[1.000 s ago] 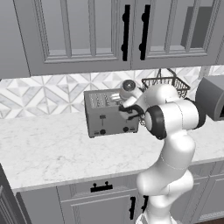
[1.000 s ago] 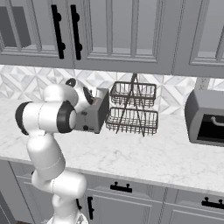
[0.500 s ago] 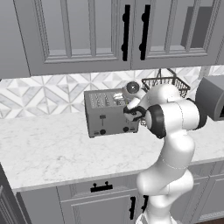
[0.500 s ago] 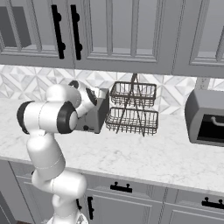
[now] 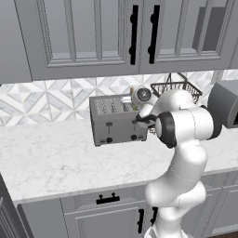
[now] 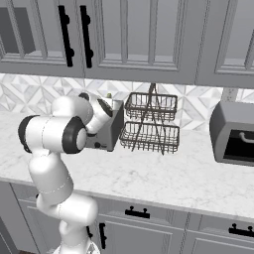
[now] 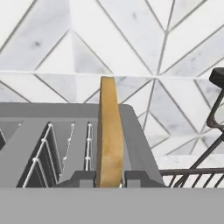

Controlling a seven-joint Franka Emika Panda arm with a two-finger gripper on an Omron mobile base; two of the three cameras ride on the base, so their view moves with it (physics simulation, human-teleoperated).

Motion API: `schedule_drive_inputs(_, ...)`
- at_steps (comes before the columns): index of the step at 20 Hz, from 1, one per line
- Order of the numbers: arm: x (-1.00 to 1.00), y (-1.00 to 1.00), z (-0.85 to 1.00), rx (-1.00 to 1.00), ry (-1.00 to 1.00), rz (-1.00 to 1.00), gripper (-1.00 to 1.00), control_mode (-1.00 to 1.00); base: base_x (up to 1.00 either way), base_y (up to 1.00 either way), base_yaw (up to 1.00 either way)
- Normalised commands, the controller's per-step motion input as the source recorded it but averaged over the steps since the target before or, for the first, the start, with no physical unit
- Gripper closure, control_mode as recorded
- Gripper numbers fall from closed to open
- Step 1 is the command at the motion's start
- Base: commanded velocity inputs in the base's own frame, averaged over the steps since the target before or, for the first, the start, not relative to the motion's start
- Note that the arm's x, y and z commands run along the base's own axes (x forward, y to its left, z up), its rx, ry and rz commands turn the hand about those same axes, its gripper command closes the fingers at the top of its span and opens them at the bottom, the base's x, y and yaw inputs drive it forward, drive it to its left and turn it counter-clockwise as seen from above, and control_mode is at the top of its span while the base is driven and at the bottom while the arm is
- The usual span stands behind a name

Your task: Start the toaster. Once the lever pops up, take the bread to the plate on the dining counter.

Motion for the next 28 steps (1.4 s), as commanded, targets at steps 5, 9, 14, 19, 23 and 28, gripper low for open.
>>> schedule_drive_inputs(5,0.0,0.0,0.81,0.09,0.0,0.0,1.0,-1.0,0.0,0.0,0.0)
schedule_drive_inputs(9,0.0,0.0,0.81,0.11,0.0,0.0,1.0,-1.0,0.0,0.0,0.0)
schedule_drive_inputs(14,-0.04,0.0,0.84,0.12,0.0,0.0,1.0,-1.0,0.0,0.0,0.0)
schedule_drive_inputs(19,-0.38,0.0,0.54,0.16,-0.01,0.0,1.0,-1.0,0.0,0.0,0.0)
schedule_drive_inputs(23,-0.81,-0.02,0.5,0.2,0.0,0.04,1.0,-1.0,0.0,0.0,0.0)
schedule_drive_inputs(28,-1.0,-0.11,0.81,0.23,0.03,0.08,1.0,-1.0,0.0,0.0,0.0)
